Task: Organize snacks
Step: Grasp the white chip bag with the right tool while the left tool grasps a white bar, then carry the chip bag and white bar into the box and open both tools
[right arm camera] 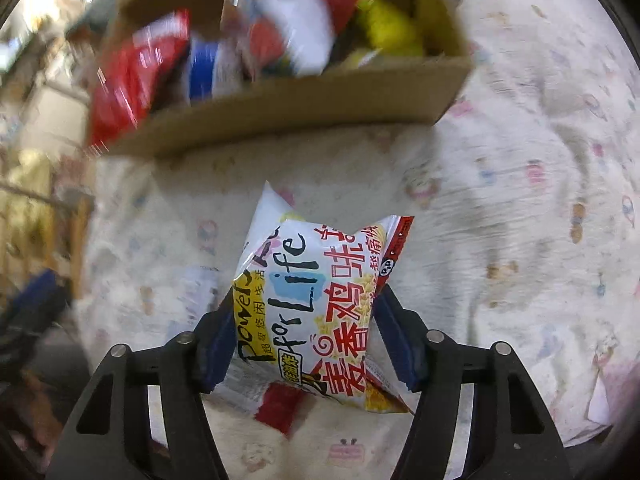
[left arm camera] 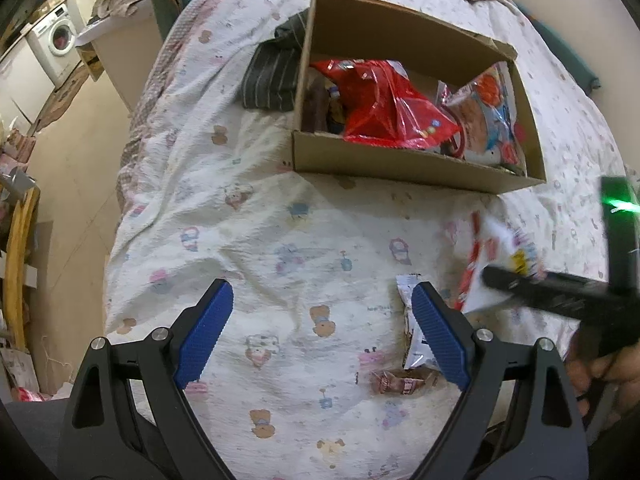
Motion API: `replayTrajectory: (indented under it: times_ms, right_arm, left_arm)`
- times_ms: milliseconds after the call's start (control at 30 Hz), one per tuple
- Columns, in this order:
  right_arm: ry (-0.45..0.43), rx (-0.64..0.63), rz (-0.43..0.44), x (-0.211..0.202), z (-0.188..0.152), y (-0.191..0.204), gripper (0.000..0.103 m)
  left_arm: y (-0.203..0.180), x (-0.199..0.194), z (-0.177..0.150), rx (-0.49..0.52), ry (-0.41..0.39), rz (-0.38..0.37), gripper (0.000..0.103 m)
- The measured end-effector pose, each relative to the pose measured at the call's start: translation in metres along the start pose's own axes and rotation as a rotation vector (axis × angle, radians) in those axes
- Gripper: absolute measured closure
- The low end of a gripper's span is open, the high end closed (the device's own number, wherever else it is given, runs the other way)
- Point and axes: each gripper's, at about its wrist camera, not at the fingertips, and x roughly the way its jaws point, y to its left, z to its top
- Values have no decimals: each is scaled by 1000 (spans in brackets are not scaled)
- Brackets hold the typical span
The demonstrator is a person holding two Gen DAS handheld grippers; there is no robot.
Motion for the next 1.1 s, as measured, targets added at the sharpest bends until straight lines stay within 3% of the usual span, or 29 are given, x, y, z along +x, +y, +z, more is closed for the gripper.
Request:
replayTrajectory:
  times_ms: [200, 333, 433, 567, 633, 667, 767, 867, 967, 1100]
  right_arm:
    - [-64, 32, 53, -24, -2, -11, 36]
    - [-92, 54, 73, -35, -1, -18, 36]
    - [-105, 79, 91, -42, -1, -25, 36]
    - [-128, 93, 92, -54, -6, -37, 36]
    - [-132, 106, 91, -57, -10, -44, 36]
    - [-131, 113, 90, -60, -11, -50, 36]
    - [-131, 138, 90, -62, -13, -60, 36]
    - [-133, 146, 94, -64, -14, -63, 36]
    - [-134, 143, 102, -66, -14, -64, 36]
    - [-131, 121, 101, -64, -13, -57, 36]
  left_arm:
    - [-25, 19, 4, 17, 50, -31, 16]
    - [-51, 49, 4, 35, 150, -78, 26]
    - [-67, 72, 0, 59, 230, -91, 45]
    - [-80, 92, -1, 79, 278, -66, 46]
    - [-85, 98, -1, 103, 283, -30, 50]
    - [-87, 101, -1, 117, 286, -17, 62]
    - [-91, 107, 1, 132, 295, 16, 84]
    - [-93, 104, 5, 136, 269, 27, 89]
    - [-97, 92, 9, 174, 210, 40, 90]
    - [-94, 80, 11, 148, 163, 30, 90]
